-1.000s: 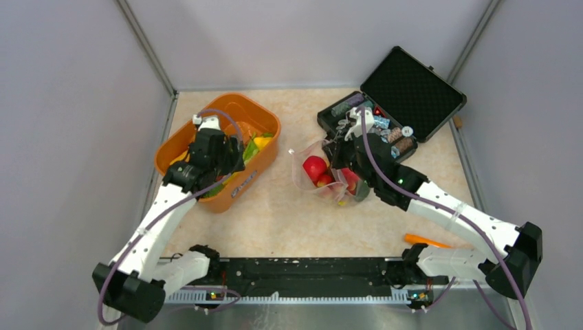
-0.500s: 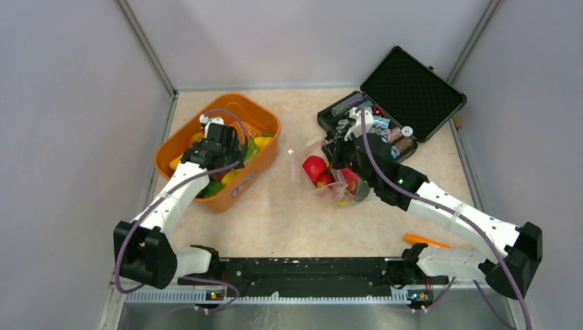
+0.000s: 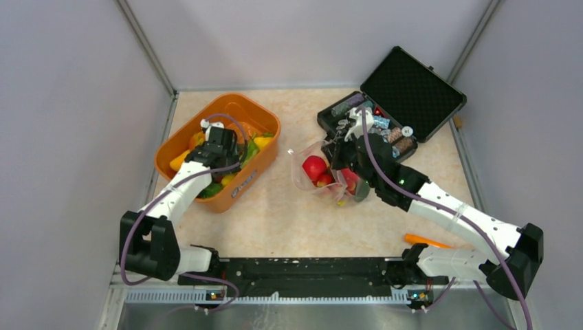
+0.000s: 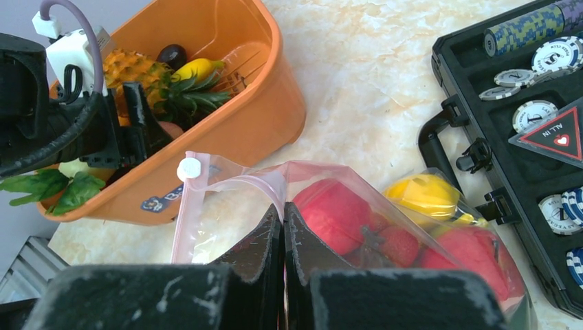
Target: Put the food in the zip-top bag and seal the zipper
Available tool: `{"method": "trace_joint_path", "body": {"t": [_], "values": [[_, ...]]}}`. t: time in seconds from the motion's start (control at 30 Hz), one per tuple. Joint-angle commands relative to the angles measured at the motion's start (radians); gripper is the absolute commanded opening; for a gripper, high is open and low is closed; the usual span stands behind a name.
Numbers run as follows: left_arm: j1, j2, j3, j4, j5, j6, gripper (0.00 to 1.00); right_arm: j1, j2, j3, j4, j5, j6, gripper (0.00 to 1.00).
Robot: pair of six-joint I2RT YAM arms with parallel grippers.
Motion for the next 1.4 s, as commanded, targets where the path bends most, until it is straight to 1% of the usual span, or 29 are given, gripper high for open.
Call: {"method": "trace_joint_path", "body": {"t": [0.0,0.07,0.1,0.13,0.2,0.23,0.57,0.8,1.03,1.27,1.37], "values": [[0.007,0.010,0.002,0.022,0.017,0.026,0.65,0.001,-0.023,0.016,0.056,-0.016,-0.005,0.00],[0.007,0.010,0.023,-0.004,0.029,0.022,0.49,0.002,-0.023,0.018,0.052,-0.019,-0.003,0.00],[0.007,0.007,0.030,-0.012,0.041,0.020,0.43,0.001,-0.024,0.017,0.052,-0.020,-0.003,0.00],[0.007,0.002,0.035,-0.017,0.053,0.020,0.40,0.002,-0.025,0.017,0.052,-0.018,-0.003,0.00],[0.007,-0.020,0.039,-0.019,0.078,0.023,0.29,0.001,-0.027,0.019,0.052,-0.018,-0.002,0.00],[0.007,-0.039,0.040,-0.020,0.087,0.023,0.28,0.001,-0.028,0.019,0.051,-0.019,-0.002,0.00],[0.007,-0.204,0.066,-0.027,0.166,0.047,0.24,0.001,-0.022,0.018,0.059,-0.025,0.003,0.00],[0.007,-0.258,0.091,-0.036,0.284,0.058,0.23,0.001,-0.017,0.020,0.061,-0.030,0.002,0.00],[0.007,-0.323,0.114,-0.024,0.379,0.035,0.23,0.001,-0.016,0.025,0.058,-0.037,0.003,0.00],[0.007,-0.402,0.126,0.037,0.530,0.028,0.22,0.001,-0.018,0.026,0.058,-0.043,0.009,0.00],[0.007,-0.429,0.118,0.080,0.651,0.012,0.21,0.001,-0.017,0.026,0.060,-0.045,0.010,0.00]]}}
